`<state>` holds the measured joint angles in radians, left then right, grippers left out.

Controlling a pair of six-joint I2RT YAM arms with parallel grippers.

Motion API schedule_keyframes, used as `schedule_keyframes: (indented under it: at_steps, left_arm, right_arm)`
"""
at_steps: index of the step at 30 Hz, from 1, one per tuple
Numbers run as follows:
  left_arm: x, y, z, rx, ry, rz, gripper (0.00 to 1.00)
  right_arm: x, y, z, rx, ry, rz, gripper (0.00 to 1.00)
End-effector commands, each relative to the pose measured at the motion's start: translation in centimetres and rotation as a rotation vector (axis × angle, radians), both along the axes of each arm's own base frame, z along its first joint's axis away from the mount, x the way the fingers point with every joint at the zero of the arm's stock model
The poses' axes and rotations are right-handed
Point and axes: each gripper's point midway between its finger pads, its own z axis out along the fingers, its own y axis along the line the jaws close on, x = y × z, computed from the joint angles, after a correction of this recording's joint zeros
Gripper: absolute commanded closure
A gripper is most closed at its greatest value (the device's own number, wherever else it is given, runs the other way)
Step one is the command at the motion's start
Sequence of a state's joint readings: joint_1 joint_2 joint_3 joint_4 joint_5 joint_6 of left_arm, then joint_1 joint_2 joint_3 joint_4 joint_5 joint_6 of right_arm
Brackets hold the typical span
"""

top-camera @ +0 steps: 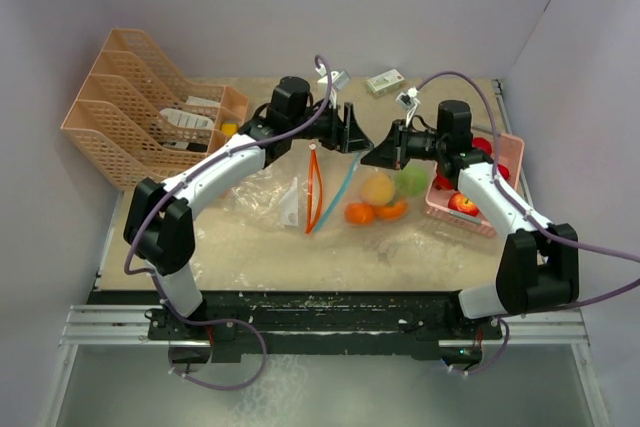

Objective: Open the zip-top bag and remove the fake food
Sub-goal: Unzip the zipper food storage bag at the center of the board.

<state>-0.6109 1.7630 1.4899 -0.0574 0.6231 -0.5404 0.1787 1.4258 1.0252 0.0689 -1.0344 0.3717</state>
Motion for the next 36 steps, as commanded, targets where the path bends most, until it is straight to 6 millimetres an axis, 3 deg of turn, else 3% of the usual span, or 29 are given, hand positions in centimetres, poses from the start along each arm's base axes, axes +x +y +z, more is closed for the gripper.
schedule_keyframes:
  at_steps: [1,8,13,21,36]
  left_arm:
    - [-0.3,1.3,3.4,-0.029,-0.097,0.026,0.43]
    - [-0.5,1.6,3.3,-0.024,-0.098,0.02,0.63]
    - [-0.9,1.3,3.3,-0.037,-0.093,-0.006,0.56]
    - [-1.3,1.6,1.2,0.026,-0.084,0.007,0.55]
    - [-0.4,0.9,2.6,0.008,-0.114,0.007,0.55]
  right_arm:
    - [0.1,0.3,1.0,0.019,-0.048,0.004,1.0]
    - [0.2,0.3,1.0,0.02,-0.044,-0.001,1.0]
    - [0.3,0.2,0.9,0.019,-0.035,-0.01,1.0]
    - [0.7,0.2,1.1,0.02,-0.037,-0.02,1.0]
    - [0.7,0.2,0.7,0.019,-0.02,-0.019,1.0]
